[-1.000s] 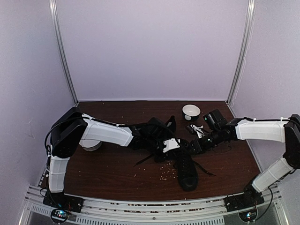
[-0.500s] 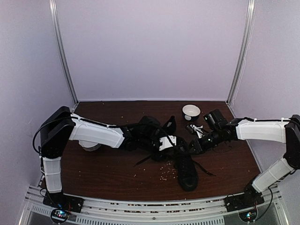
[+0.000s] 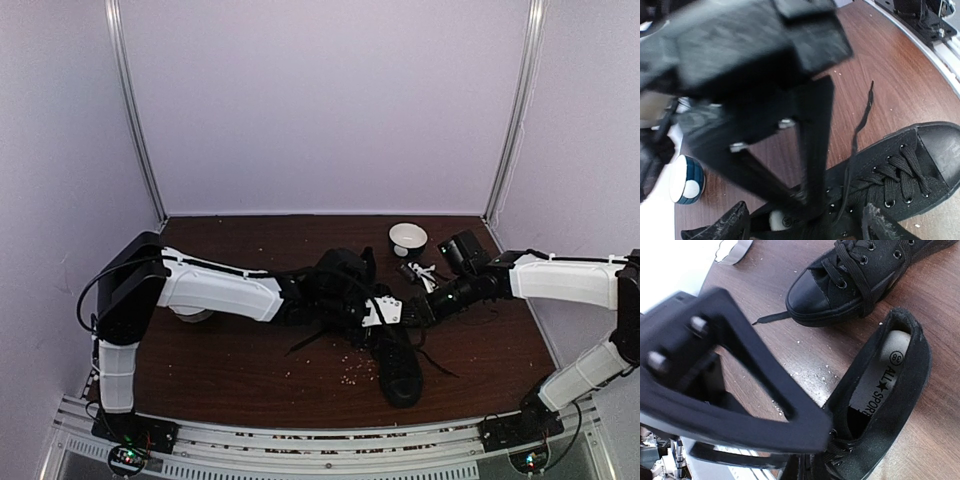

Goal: Tie the shoes
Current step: Adjust the loop with the shoelace on the shoe.

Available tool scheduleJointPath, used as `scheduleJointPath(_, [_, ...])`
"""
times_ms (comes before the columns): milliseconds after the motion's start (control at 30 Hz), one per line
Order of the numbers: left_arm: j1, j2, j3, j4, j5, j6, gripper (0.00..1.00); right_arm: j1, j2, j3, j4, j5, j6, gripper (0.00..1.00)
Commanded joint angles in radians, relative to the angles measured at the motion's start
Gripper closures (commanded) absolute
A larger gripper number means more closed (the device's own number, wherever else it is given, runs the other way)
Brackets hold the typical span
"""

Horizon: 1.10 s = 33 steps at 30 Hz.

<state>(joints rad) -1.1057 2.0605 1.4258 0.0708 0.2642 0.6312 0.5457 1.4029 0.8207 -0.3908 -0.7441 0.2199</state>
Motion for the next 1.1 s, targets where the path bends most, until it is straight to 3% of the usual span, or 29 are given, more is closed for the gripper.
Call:
scheduleJointPath(0, [0.0, 0.05, 0.034, 0.015, -0.025, 0.021, 0.23, -0.004, -0.025, 0.013, 0.006, -0.024, -0.011, 1.0])
scheduleJointPath(167, [0.0, 0.073, 0.054, -0.048, 0.023, 0.06, 0.26, -0.007, -0.022, 0.01, 0.01, -0.026, -0.011, 1.0])
scheduleJointPath(333, [-0.006, 0.083, 0.056, -0.016, -0.019, 0.048, 0.36, -0.007, -0.017, 0.009, 0.018, -0.036, -0.008, 1.0])
scheduleJointPath(567, [-0.012, 0.086, 0.042, 0.044, -0.076, 0.038, 0.62, -0.013, -0.016, 0.009, 0.009, -0.035, -0.01, 1.0])
scheduleJointPath(1067, [-0.011, 0.06, -0.024, 0.184, -0.129, -0.044, 0.97, -0.026, -0.016, 0.0, 0.007, -0.048, -0.012, 1.0])
